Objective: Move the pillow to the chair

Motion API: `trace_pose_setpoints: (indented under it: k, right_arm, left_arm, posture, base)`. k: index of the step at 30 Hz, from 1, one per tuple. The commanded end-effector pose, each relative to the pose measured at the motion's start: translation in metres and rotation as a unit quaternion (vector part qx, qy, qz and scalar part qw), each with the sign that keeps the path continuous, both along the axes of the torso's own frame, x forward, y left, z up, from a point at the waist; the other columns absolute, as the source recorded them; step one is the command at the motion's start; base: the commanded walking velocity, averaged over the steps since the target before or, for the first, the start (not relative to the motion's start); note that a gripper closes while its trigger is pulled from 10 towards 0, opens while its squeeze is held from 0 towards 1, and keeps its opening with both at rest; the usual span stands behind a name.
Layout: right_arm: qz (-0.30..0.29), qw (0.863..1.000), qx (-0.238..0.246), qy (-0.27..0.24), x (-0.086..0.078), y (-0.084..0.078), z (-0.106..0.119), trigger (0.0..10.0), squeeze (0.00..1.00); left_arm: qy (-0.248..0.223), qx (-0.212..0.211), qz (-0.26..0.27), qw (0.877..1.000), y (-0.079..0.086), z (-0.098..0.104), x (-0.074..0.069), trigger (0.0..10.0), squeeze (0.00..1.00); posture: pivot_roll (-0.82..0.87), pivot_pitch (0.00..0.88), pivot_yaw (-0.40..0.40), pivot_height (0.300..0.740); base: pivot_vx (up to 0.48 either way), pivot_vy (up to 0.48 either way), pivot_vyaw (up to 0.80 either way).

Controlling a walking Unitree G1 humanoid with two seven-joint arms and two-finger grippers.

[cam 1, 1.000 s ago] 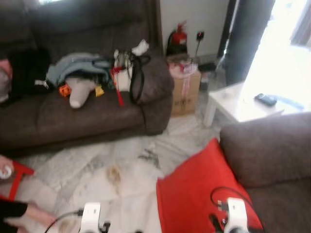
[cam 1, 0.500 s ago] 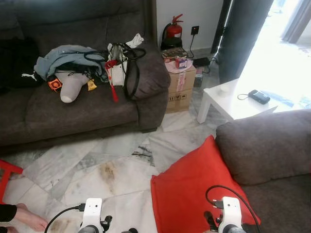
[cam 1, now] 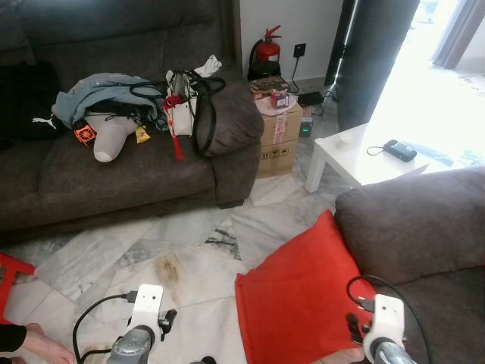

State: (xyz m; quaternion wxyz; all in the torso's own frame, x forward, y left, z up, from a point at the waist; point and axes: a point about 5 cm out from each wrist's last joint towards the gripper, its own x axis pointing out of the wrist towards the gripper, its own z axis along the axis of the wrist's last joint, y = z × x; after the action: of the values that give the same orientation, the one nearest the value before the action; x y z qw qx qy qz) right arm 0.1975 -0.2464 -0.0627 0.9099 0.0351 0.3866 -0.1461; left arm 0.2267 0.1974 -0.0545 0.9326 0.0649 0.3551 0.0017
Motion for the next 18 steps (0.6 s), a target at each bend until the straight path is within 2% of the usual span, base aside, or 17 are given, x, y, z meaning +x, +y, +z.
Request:
trace_pose_setpoints:
  k: [1,5,7,8,18]
  right_arm:
    - [-0.008,1.000,0.010,0.023,-0.014,0.001,-0.008,10.0,0.00]
    - [-0.005,0.999,0.020,0.033,-0.021,0.007,-0.013,10.0,0.00]
    - [-0.003,0.999,0.022,0.034,-0.022,0.009,-0.014,10.0,0.00]
    - [0.006,0.999,0.028,0.035,-0.023,0.016,-0.016,10.0,0.00]
    - [0.031,0.998,0.037,0.030,-0.014,0.027,-0.015,10.0,0.00]
  left_arm:
    - [0.035,0.012,0.002,0.999,0.005,-0.011,-0.019,10.0,0.00]
    - [0.051,0.021,0.012,0.998,0.010,-0.018,-0.032,10.0,0.00]
    - [0.052,0.021,0.014,0.998,0.011,-0.018,-0.034,10.0,0.00]
    - [0.056,0.019,0.019,0.998,0.012,-0.020,-0.038,10.0,0.00]
    - [0.055,0.018,0.018,0.998,0.010,-0.020,-0.036,10.0,0.00]
  posture:
    - [-0.02,0.080,0.052,0.740]
    - [-0.02,0.084,0.050,0.740]
    - [-0.02,0.085,0.050,0.740]
    - [-0.01,0.083,0.048,0.740]
    - [-0.01,0.074,0.047,0.740]
  base:
    - [0.000,0.000,0.00]
    - [0.000,0.000,0.00]
    - [0.000,0.000,0.00]
    - [0.000,-0.281,0.00]
    - [0.000,-0.281,0.00]
